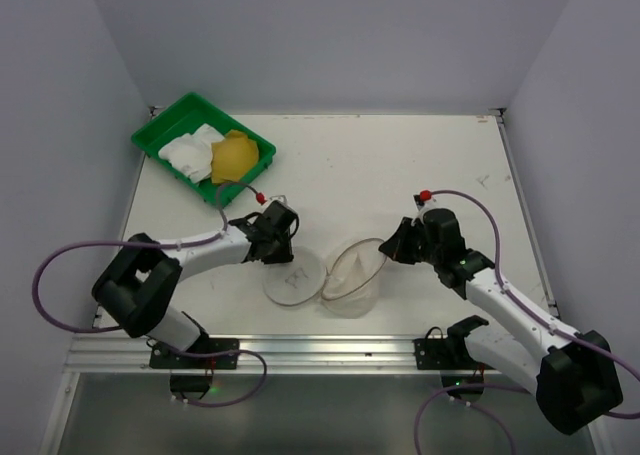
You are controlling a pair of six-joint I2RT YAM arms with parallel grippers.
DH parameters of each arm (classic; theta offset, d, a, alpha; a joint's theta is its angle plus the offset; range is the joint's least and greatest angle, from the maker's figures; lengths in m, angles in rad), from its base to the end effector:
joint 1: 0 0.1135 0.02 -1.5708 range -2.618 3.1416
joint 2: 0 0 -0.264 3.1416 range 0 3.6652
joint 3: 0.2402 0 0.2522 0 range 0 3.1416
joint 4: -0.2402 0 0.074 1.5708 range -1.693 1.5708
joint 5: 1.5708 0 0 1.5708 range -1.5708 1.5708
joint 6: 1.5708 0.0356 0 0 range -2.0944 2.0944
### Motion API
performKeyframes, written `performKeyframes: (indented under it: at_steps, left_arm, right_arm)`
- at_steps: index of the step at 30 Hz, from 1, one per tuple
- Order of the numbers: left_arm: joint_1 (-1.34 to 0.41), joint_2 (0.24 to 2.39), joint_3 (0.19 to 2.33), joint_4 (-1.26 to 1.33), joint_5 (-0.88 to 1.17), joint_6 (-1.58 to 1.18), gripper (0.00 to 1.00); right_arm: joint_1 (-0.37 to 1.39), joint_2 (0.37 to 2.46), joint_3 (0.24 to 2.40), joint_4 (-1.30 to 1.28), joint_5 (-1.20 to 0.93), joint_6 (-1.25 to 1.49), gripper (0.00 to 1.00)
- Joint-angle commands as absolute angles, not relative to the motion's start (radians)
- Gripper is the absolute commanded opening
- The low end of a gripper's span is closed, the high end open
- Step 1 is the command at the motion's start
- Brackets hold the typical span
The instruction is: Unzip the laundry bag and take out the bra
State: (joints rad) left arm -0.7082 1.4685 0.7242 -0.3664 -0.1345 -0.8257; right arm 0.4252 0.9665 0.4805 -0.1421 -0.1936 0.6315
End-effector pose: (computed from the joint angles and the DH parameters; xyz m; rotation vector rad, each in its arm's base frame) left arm 0.2024 -0.1671 0.1564 -0.2012 2.6950 -0.3081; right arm 0.1819 0.0899 0.2054 0.1236 2.2999 0.7840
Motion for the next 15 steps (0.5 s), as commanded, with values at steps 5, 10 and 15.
performKeyframes:
  at_steps: [5,10,15]
  left_arm:
    - [-0.572,1.634,0.951,-0.264,-0.290,-0.585,0.32]
    - [-0.532,1.629,1.003,-0.218,-0.241,-0.548,0.40]
    - [-0.528,1.496,0.948,-0.348,-0.262,-0.642,0.69]
  right_arm:
    - [0.428,0.897,0.425,-0.118,-0.201,0.673,0.00]
    - [0.434,0.902,0.387,-0.042,-0.241,0.739,0.00]
    - [0.448,0.959,0.403,-0.006,-0.262,0.764,0.00]
